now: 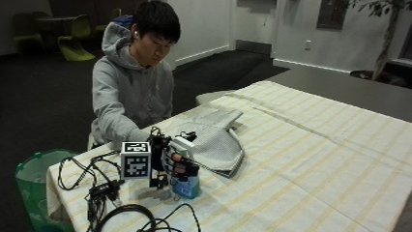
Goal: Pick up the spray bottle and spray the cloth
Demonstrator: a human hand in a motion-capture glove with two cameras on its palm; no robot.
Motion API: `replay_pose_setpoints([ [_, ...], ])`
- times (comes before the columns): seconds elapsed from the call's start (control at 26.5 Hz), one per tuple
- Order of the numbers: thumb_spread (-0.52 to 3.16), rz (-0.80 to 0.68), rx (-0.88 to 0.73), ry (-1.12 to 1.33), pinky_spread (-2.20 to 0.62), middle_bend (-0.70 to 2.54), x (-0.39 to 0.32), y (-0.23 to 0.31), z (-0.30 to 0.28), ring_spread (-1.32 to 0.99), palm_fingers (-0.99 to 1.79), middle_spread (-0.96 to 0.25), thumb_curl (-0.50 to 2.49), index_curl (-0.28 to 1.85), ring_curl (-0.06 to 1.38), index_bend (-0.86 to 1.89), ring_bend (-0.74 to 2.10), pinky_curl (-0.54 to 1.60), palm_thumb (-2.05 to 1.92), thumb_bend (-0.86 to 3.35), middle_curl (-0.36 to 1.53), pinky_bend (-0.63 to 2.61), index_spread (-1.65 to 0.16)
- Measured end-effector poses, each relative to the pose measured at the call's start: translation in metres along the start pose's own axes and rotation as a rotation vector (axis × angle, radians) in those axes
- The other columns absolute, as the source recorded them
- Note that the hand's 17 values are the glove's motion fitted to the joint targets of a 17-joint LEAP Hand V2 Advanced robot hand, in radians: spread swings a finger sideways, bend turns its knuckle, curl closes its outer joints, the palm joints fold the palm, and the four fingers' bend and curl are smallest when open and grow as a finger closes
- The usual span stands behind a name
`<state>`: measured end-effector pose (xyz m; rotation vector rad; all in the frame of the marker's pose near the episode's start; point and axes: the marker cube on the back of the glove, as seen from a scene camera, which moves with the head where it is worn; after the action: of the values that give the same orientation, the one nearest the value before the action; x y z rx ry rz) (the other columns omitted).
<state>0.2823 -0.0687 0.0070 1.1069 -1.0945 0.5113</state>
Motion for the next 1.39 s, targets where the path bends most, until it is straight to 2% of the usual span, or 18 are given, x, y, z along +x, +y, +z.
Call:
replay_pose_setpoints([
  [0.11, 0.95, 0.019, -0.003, -0.031, 0.09, -0.03, 0.002, -0.006, 0.001, -0.04, 0.69, 0.02, 0.39, 0.31, 0.37, 0.43, 0.83, 0.33, 0.72, -0.03, 0.2, 0.52, -0.19],
  [0.15, 0.95, 0.024, -0.007, -0.041, 0.08, 0.51, 0.003, -0.008, 0.001, -0.05, 0.93, -0.01, 0.39, 0.28, 0.33, 0.31, 0.69, 0.3, 0.74, -0.02, 0.34, 0.39, -0.19],
  [0.34, 0.92, 0.046, -0.07, -0.123, 0.02, 0.65, 0.006, -0.02, 0.005, -0.09, 1.15, -0.05, 0.44, 0.31, 0.33, 0.26, 0.6, 0.29, 0.84, 0.01, 0.4, 0.29, -0.18],
  [0.87, 0.48, 0.021, -0.167, -0.128, -0.15, 0.62, 0.004, -0.03, 0.02, -0.15, 1.29, -0.09, 0.58, 0.4, 0.37, 0.23, 0.54, 0.34, 1.0, -0.02, 0.44, 0.33, -0.19],
  [1.39, 0.33, -0.003, -0.234, -0.113, -0.2, 0.62, 0.002, -0.03, 0.026, -0.17, 1.33, -0.08, 0.65, 0.48, 0.39, 0.27, 0.5, 0.36, 1.01, -0.04, 0.47, 0.31, -0.21],
])
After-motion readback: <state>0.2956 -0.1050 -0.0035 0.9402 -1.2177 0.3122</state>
